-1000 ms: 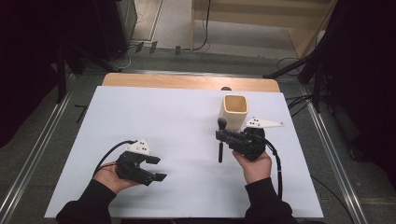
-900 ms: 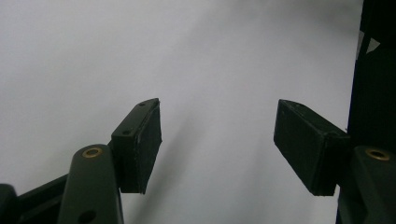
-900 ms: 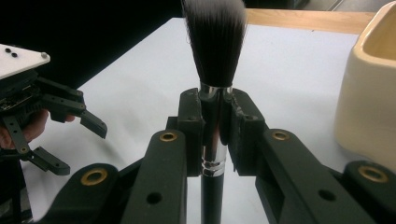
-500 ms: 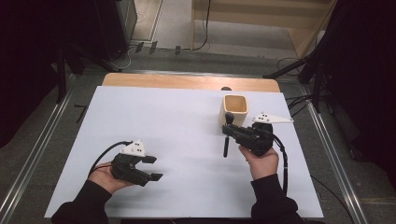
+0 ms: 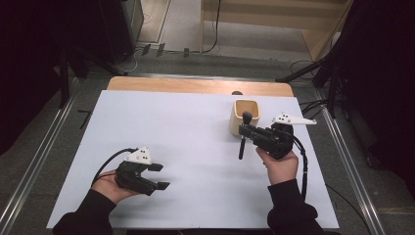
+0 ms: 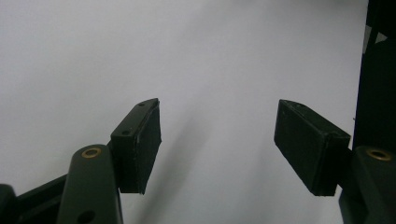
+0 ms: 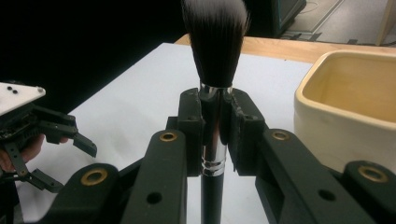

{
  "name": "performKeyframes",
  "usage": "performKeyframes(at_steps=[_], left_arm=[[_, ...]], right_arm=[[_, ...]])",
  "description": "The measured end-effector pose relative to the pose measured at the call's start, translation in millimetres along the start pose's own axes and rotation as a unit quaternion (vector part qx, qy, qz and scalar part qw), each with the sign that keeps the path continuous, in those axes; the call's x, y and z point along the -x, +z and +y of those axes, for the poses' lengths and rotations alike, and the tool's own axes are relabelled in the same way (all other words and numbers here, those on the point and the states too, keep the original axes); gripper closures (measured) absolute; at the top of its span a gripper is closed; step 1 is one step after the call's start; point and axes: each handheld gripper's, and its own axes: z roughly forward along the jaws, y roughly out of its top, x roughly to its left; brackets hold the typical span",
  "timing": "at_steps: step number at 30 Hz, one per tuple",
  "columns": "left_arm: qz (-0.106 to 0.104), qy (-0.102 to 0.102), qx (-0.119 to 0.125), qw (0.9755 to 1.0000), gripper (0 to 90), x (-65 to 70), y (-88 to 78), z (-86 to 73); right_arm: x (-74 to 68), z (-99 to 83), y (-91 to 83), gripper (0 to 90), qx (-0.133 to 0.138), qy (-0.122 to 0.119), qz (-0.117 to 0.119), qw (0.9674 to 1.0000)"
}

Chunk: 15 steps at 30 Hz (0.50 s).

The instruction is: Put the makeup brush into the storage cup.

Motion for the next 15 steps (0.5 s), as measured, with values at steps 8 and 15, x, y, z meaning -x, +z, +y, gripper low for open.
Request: performKeyframes(at_steps=[8, 15], left_arm=[[0.001, -0.004, 0.001, 1.0000, 32.4, -0.7, -1.0, -0.9], [0.002, -0.008, 0.003, 1.0000, 32.4, -1.8, -1.4, -1.8]], right_arm=[[2.4, 13.5, -4.9, 78.0, 0.007, -0.004, -0.004, 1.0000], [8.6, 24.4, -9.4, 78.0, 0.009, 0.002, -0.009, 0.9999]])
